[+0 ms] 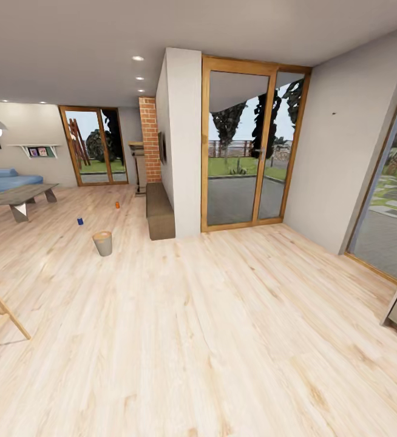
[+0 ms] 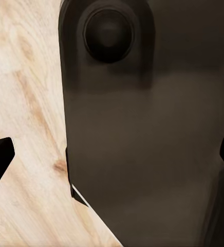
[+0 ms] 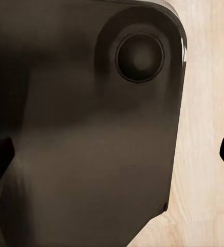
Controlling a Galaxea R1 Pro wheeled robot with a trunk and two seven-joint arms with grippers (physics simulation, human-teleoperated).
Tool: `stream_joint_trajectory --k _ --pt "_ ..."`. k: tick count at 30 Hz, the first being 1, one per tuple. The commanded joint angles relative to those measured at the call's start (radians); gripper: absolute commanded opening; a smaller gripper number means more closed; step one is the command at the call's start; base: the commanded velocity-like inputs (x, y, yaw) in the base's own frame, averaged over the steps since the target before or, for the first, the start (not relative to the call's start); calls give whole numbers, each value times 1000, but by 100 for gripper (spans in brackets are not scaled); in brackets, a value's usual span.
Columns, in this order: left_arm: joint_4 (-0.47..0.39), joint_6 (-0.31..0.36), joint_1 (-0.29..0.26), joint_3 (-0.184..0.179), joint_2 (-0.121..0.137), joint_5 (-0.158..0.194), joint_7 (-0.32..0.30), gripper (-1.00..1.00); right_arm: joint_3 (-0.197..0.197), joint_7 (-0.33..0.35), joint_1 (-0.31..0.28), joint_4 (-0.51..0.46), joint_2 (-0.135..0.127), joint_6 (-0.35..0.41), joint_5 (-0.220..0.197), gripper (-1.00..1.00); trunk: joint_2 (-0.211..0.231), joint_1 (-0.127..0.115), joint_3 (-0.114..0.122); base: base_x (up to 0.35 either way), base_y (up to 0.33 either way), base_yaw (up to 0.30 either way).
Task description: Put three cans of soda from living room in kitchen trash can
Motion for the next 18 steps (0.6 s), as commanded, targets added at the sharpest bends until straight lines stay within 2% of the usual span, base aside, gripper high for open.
stream_joint_trajectory --k 1,8,10,17,18 --pt "0 0 0 0 0 0 0 100 0 0 0 0 0 0 0 100 0 0 0 0 0 0" --pt "0 0 0 0 0 -1 0 100 0 0 0 0 0 0 0 100 0 0 0 0 0 0" --pt "-8 -1 -1 2 11 0 -1 100 2 -11 -12 -12 0 0 1 100 0 0 0 0 0 0" --pt "-48 10 -12 20 31 39 -22 100 6 -19 -52 -51 -2 4 9 100 0 0 0 0 0 0" --pt "-146 25 -19 21 34 128 -25 100 5 -20 -94 -122 -1 10 21 100 0 0 0 0 0 0"
